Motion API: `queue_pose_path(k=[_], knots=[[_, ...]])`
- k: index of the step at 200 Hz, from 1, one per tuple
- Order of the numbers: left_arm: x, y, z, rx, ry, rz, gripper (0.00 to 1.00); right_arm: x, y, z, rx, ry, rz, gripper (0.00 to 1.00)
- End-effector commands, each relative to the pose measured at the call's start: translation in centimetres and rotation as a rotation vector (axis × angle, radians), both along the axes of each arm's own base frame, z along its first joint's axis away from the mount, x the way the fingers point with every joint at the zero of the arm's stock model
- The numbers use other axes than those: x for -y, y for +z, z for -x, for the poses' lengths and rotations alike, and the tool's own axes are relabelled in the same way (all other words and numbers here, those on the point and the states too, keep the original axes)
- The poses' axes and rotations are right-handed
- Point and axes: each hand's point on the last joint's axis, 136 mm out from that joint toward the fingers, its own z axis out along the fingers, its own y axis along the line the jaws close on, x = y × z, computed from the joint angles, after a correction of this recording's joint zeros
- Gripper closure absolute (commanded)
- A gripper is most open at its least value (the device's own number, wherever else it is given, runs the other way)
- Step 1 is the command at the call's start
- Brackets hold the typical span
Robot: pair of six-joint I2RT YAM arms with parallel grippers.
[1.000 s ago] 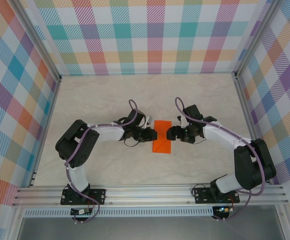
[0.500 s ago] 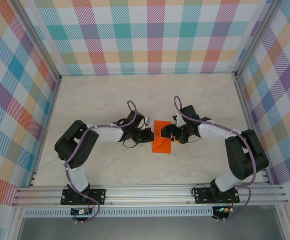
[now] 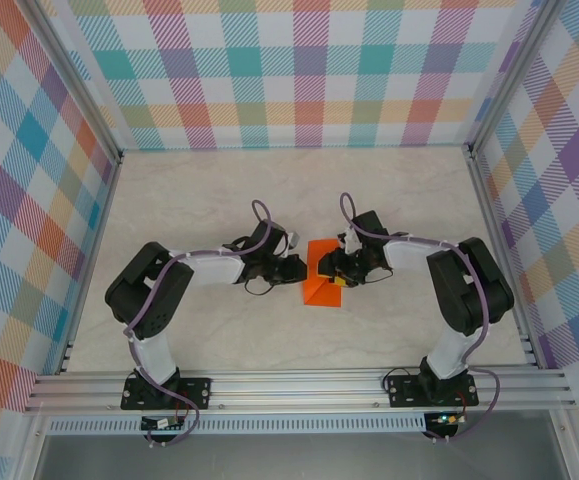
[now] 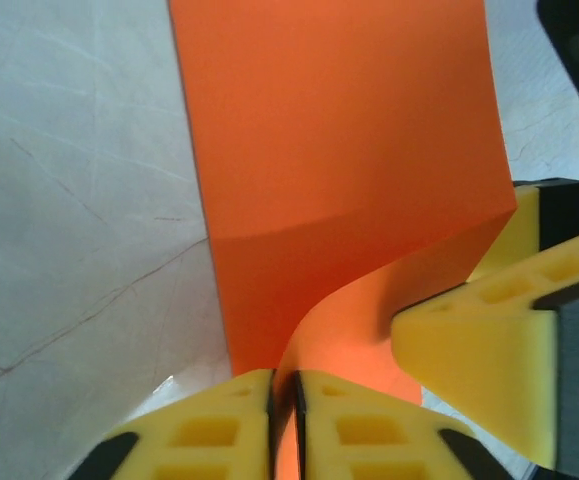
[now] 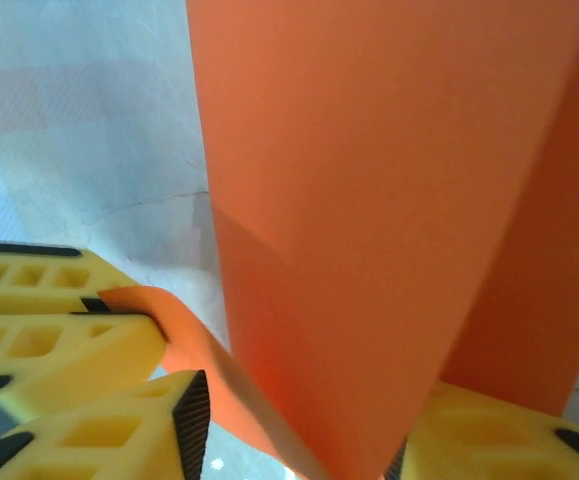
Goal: Fold a paper plane with a square sheet of paper (fold left side to right side)
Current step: Turn over the paper at the center of the table.
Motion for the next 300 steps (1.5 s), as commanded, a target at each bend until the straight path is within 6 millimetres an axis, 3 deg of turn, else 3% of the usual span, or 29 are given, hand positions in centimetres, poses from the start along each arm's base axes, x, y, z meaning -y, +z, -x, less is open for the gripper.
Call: queue_pose_path(k=[1, 32, 63, 96, 122, 151, 187, 227, 267, 300], knots=[[-1.5, 1.1, -0.5, 0.028, 0.041, -0.009, 0.76, -1.5, 1.5, -1.0, 0.051, 0.032, -0.065, 0.65], [-3.6, 2.9, -0.9, 0.076, 0.102, -0.017, 0.57, -2.1, 3.4, -1.8, 0.131, 0.053, -0.113, 0.9], [-6.0, 6.4, -1.0, 0.147, 0.188, 0.023, 0.3, -2.3, 7.4, -2.8, 0.256, 0.074, -0.161, 0.95], [-7.4, 12.1, -0.4, 0.217, 0.238, 0.175, 0.07, -1.3, 15.0, -3.6, 0.445, 0.072, -0.279, 0.94], [-5.9, 19.1, 0.8, 0.294, 0.17, 0.41, 0.03, -1.0, 22.5, -2.9, 0.606, 0.099, -0.391, 0.92], [-4.4, 25.7, 2.3, 0.344, 0.073, 0.623, 0.03, -1.6, 29.7, -0.8, 0.72, 0.167, -0.536, 0.92], [-3.3, 30.3, 3.6, 0.372, -0.009, 0.747, 0.04, -2.9, 34.1, 1.6, 0.769, 0.251, -0.621, 0.92], [-2.4, 33.6, 5.3, 0.432, -0.079, 0.835, 0.16, -4.4, 35.9, 3.3, 0.762, 0.312, -0.679, 0.91], [-2.3, 35.5, 6.6, 0.486, -0.098, 0.87, 0.48, -4.5, 36.5, 3.7, 0.75, 0.308, -0.702, 0.9], [-2.6, 35.1, 6.7, 0.508, -0.076, 0.853, 0.72, -4.2, 36.3, 3.8, 0.743, 0.289, -0.696, 0.87]])
